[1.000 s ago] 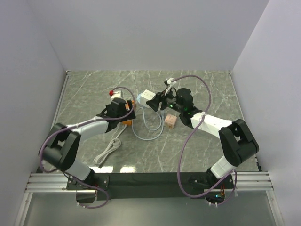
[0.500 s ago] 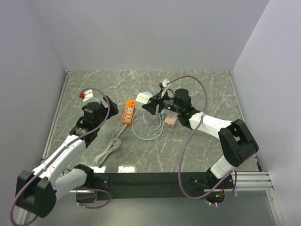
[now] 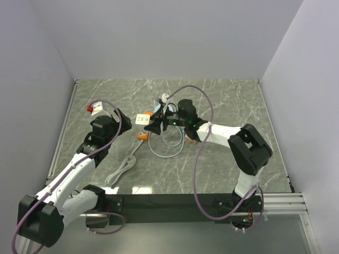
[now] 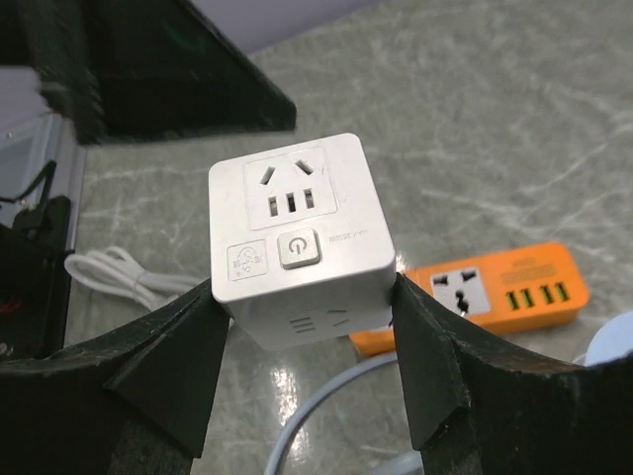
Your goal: Insert the plug
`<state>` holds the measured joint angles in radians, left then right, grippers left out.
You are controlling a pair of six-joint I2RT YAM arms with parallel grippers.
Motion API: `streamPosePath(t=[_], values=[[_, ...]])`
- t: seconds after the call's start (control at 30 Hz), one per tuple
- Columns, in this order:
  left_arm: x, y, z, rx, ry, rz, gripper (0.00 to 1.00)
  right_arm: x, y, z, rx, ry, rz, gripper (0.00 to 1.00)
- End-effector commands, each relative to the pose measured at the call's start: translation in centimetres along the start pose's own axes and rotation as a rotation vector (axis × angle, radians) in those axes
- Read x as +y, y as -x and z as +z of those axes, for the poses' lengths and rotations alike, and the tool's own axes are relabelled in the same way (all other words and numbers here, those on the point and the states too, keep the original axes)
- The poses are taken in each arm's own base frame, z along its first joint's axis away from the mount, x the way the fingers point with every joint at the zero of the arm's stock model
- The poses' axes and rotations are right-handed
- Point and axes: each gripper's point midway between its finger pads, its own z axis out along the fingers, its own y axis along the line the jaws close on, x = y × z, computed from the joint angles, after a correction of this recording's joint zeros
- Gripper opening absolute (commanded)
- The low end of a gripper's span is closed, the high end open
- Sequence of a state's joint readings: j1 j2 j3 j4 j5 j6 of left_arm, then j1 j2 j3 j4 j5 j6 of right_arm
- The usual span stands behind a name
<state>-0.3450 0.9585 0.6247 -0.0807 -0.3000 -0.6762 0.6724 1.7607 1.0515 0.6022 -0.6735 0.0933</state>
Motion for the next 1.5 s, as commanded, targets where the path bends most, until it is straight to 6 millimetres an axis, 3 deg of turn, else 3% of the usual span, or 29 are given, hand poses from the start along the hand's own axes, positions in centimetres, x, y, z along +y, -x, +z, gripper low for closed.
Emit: streamPosePath(t=[0.0,0.17,0.47,0.77,1.3,1.47], values=[[-0.1,0.6,-0.5,-0.021,-0.017,-0.029,0.98,0.1,1.4,1.4,-0.036,0.047,-0.032,0.01],[-0.8,0.5,-0.7,-0.015,-0.056,-0.036,0.98,-0.5,-0.6,2.5,0.020,0.046,-0.004,0.01],[-2.1,-1.7,0.5,0.079,-0.126,-0.016,0.97,-1.6,-1.6,4.2,0.065,0.029,-0.005,0.01],[-2.5,-1.1,0.2,0.049,-0.147,-0.031,0.97,-3.2,-3.9,5.7,0.143,-0.011,0.019,0.01],[-2.4,-1.2,0.2,0.051,-0.147,-0.025,0.97,-3.7,-6.2,5.8,0.179,-0.034,0.033,0.01],[-2.3,-1.3,0.3,0.053,-0.147,-0.023,0.97,-3.8,-5.8,6.0,0.160,-0.043,0.022,0.01]])
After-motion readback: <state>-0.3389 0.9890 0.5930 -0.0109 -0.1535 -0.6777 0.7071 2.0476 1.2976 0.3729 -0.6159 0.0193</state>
